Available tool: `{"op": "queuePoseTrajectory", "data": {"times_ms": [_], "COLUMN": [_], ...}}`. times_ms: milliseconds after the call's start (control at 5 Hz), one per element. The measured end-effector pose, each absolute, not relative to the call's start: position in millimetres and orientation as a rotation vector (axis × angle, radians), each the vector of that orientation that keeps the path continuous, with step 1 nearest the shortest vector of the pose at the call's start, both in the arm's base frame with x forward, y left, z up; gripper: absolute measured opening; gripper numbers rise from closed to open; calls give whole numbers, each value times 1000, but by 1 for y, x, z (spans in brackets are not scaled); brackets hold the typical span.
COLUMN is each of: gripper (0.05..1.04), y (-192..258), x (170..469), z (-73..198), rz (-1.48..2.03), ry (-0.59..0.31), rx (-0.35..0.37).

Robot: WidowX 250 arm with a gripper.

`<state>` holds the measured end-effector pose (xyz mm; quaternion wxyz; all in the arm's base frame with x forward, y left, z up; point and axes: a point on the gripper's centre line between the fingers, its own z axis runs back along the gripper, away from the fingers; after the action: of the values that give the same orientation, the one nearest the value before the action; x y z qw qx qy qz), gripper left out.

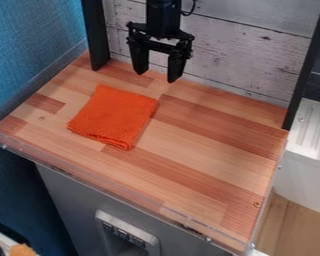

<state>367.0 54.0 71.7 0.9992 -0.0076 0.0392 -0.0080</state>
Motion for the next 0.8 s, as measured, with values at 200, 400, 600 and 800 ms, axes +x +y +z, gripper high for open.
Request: {"op": "queuePoseTrajectory", "data": {"times_ms": [200,400,600,800], "gripper": [999,997,997,999], "y": [53,56,64,71], "x": [361,354,349,346], "z": [61,55,56,55], "rz": [-101,-237,-373,-510], "ry": [89,77,34,-6], "rx": [-23,-31,-30,-22]}}
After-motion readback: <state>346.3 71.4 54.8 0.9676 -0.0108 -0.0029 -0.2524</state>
